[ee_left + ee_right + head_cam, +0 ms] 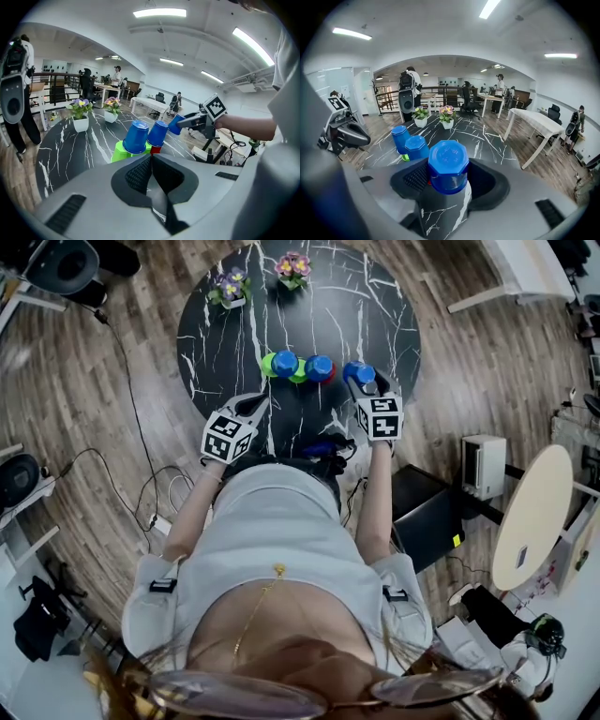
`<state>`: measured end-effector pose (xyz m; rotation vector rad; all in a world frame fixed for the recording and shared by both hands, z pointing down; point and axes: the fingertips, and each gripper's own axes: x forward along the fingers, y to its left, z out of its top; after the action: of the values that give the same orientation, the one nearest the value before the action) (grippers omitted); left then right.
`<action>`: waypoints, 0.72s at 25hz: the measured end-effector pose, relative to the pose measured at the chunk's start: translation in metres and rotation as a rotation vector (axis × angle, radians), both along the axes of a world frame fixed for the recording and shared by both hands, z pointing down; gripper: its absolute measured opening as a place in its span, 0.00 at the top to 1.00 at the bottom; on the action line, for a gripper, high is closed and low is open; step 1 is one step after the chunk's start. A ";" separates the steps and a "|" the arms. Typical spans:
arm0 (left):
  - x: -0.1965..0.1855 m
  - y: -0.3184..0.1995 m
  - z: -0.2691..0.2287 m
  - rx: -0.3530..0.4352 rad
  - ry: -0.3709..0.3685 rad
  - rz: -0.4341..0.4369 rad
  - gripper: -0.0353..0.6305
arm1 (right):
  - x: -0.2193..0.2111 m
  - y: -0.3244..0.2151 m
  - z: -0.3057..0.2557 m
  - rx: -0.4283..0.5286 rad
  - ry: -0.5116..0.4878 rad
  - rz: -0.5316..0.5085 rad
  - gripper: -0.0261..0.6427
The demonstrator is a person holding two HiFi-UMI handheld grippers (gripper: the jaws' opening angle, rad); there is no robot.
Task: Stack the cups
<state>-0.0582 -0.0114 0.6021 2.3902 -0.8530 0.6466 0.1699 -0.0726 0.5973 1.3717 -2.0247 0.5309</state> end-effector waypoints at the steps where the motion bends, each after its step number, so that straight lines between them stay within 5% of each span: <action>1: -0.001 0.000 0.000 -0.001 0.001 0.000 0.90 | -0.001 0.000 -0.003 0.004 0.002 -0.002 0.59; 18: -0.009 -0.005 -0.001 -0.009 0.010 0.025 0.90 | -0.025 -0.005 -0.055 0.069 0.006 -0.032 0.59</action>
<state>-0.0668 -0.0167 0.6013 2.3976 -0.8154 0.6459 0.1450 -0.0771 0.5419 1.3767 -2.0743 0.4461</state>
